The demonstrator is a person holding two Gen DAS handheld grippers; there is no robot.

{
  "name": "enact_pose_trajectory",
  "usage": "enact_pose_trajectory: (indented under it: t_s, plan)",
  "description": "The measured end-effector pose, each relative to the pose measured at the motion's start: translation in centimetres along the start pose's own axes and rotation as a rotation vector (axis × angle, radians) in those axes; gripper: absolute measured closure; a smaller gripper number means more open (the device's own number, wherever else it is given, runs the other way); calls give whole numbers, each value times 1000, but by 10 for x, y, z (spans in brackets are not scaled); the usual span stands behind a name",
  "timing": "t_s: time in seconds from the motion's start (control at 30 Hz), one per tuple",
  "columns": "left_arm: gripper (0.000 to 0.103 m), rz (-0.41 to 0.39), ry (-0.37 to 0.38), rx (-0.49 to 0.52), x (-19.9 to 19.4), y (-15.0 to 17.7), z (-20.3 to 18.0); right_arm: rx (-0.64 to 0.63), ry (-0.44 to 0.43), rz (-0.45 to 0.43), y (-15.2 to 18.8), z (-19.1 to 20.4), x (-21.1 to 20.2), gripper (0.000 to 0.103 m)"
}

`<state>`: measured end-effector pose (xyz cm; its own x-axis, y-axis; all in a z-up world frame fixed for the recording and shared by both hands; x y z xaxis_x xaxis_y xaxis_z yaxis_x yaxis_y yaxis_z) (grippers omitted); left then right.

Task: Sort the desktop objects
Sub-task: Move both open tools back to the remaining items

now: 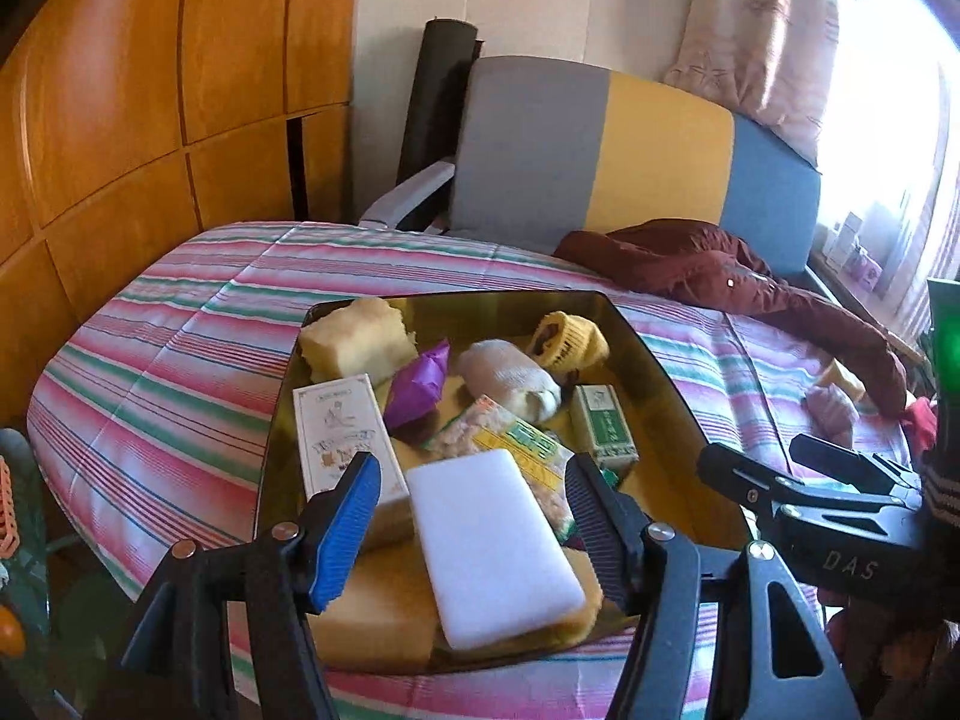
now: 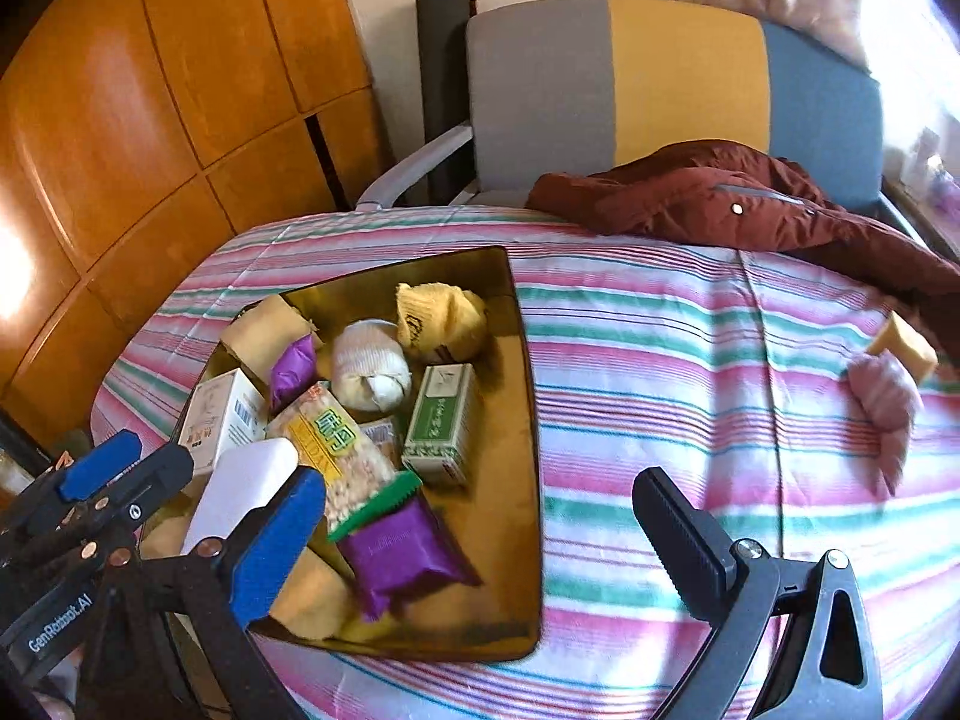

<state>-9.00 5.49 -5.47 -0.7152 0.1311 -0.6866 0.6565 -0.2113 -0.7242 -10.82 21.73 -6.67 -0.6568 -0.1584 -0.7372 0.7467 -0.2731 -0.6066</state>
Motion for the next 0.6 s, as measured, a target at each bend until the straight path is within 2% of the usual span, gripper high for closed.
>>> enact_pose_trajectory:
  t_s: [0.37, 0.6]
  plan:
    - [38, -6, 42, 81, -9, 4, -38, 61, 45, -25, 5, -37, -18, 0]
    - [38, -8, 64, 131, -10, 2, -59, 105, 101, -17, 10, -74, -21, 0]
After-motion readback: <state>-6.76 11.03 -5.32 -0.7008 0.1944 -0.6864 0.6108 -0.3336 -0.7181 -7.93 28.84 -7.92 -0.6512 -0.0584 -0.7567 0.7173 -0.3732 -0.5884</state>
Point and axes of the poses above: each gripper's, at about its wrist camera, not at the fingertips, and x roughly the way its jaws point, z to its left, y to its underside, the point moved 8 cm from there along x, roughly the way its jaws point, and after that the axes turned 12 degrees about x, right-handed, at the moved point
